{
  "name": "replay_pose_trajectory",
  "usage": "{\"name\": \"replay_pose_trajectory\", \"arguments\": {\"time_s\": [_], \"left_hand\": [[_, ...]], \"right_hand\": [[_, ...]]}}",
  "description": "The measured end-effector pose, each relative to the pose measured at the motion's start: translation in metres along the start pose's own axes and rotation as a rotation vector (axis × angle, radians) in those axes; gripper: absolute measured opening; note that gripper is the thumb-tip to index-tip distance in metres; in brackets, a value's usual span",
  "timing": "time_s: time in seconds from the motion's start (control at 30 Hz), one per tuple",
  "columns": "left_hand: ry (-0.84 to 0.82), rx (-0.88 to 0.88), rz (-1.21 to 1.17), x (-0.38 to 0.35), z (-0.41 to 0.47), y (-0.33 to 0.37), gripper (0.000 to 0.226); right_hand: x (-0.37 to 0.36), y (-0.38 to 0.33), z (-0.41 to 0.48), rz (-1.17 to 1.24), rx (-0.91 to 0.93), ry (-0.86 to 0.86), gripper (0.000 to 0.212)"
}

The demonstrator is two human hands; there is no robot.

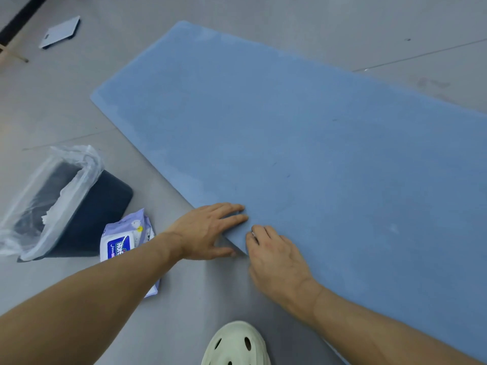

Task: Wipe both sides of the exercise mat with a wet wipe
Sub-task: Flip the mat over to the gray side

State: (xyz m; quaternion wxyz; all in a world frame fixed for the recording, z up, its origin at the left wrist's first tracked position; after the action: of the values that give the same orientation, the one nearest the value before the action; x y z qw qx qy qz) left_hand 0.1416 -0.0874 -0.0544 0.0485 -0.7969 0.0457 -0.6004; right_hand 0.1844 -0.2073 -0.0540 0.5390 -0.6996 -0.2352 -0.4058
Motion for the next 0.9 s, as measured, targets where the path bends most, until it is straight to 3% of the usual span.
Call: {"name": "replay_pose_trajectory", "arguments": {"time_s": [0.2,0.27,0.4,0.63,0.9], "left_hand": [[0.055,-0.009,0.021,0.024,0.025,-0.015,0.065],[0.075,-0.067,0.05,0.033,0.028,-0.01,0.056],[0.133,-0.068,0.084,0.055,0.029,-0.014,0.062],[0.216,-0.098,0.093,0.133,0.042,-0.015,0.05],[0.009,-0.079,0.233,0.2,0.076,-0.012,0.052]], "right_hand": [[0.043,-0.01,0.002,0.065,-0.058,-0.052,0.021],[0.055,-0.012,0.002,0.063,-0.069,-0.042,0.028],[0.076,-0.017,0.003,0.086,-0.142,-0.001,0.041],[0.139,-0.024,0.017,0.131,-0.162,0.155,0.047],[0.207,-0.024,0.024,0.042,-0.228,0.198,0.038]]}}
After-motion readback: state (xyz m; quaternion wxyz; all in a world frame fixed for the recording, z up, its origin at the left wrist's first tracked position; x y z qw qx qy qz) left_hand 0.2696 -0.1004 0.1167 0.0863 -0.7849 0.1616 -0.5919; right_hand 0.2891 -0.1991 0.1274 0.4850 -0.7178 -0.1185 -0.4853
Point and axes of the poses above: each hand's wrist, its own z-axis towards the middle knuckle, its own x-axis out of the back of the hand, y = z × x, the point moved 9 cm from there along z, towards the middle knuckle, and after that the axes turned 14 degrees about z, right-handed, at the moved point
